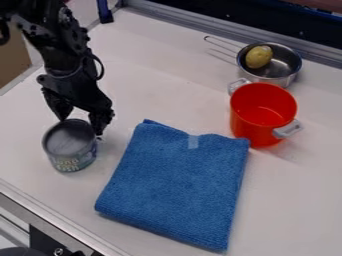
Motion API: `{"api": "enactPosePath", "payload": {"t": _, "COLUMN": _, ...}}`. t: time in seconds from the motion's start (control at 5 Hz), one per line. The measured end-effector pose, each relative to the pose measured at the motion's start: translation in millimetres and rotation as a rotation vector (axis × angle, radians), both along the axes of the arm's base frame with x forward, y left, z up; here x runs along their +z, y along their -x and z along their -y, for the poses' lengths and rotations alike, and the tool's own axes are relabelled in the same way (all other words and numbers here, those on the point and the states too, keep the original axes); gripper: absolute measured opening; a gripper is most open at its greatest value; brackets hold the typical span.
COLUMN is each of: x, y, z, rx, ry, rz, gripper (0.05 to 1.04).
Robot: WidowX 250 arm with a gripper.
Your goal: Take the can and put in the right side of the silver pan.
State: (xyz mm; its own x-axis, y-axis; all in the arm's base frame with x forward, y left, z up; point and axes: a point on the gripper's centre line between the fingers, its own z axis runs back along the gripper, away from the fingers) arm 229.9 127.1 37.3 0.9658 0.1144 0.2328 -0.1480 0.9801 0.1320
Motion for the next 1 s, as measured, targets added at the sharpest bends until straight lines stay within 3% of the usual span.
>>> {"api": "enactPosePath", "payload": {"t": 0.2, "x": 8.1, "y": 0.7, "z": 5.2, "rx": 0.008, "ry": 0.024, "rz": 0.029, "gripper": 0.999}}
{"api": "enactPosePath", "payload": {"t": 0.6, "x": 36.9, "y": -33.7, "z": 2.2, "rx": 0.139, "ry": 0.078, "rz": 0.179, "gripper": 0.999}}
{"api": "enactPosePath", "payload": {"t": 0.8, "x": 58.3, "y": -49.5, "z": 5.8, "rx": 0.155, "ry": 0.102, "rz": 0.185, "gripper": 0.999}}
{"api": "enactPosePath", "payload": {"t": 1.0, "x": 63.5, "y": -66.5, "z": 22.2, "rx": 0.114, "ry": 0.105, "rz": 0.162, "gripper": 0.999}}
